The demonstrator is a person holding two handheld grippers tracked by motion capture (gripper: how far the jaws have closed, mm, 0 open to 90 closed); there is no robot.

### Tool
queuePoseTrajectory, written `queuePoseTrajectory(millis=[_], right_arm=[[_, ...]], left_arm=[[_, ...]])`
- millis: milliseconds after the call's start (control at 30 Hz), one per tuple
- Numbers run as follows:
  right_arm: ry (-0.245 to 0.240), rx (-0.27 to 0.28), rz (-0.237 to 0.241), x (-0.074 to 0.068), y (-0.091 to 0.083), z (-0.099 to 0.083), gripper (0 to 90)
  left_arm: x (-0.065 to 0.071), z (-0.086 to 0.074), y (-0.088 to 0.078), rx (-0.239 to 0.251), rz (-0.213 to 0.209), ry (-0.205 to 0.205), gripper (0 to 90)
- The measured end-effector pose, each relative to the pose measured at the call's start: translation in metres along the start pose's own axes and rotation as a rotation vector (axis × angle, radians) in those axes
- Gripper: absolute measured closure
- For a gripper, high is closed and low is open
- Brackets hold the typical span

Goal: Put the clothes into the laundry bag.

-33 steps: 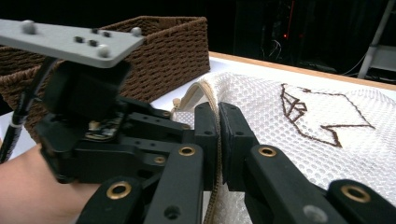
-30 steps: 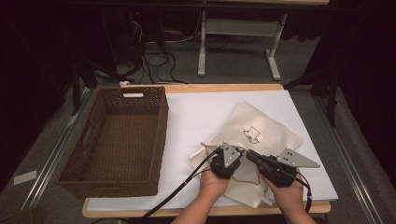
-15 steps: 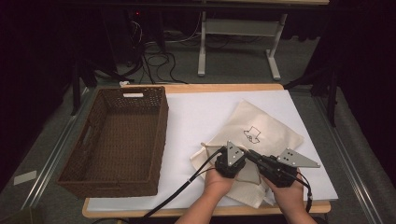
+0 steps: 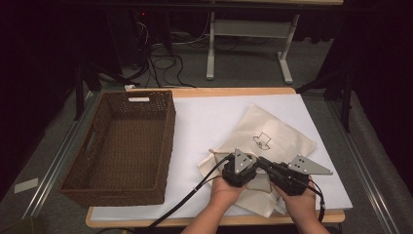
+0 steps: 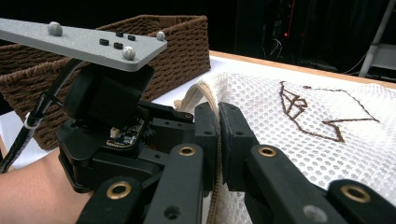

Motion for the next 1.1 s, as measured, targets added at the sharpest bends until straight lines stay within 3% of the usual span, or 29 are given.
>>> queuePoseTrajectory(millis=[133,300,700,900,1100], right_arm=[[0.0,0.001,-0.001,0.0,0.0,0.0,87.1],[0.0,0.0,0.003,0.0,0.001,0.0,87.1],[-0.003,-0.001,-0.002,0.0,0.001,0.0,87.1],[-0.006,0.0,-0.003,-0.001,-0.001,-0.001,87.1],[-0.016,-0.004,-0.003,-0.001,0.0,-0.001,87.1]], left_arm=[[-0.001,0.0,-0.001,-0.002,0.001,-0.002,60.0],[-0.003,-0.001,-0.005,-0.002,-0.012,-0.008,50.1],[-0.005,-0.007,-0.029,0.03,-0.021,-0.005,47.5],[-0.009,-0.012,-0.064,0.051,-0.019,0.015,47.5],[-0.016,-0.015,-0.098,0.063,0.021,0.037,46.5]])
Point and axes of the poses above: each handheld gripper's, and its own axes: y roughly forward along the jaws, z roughly out of its top, x roughly to its right, the point moved 2 cm from there along y, roughly forward along the jaws, and after that the axes turned 2 degrees about -y, right-handed, at the moved point
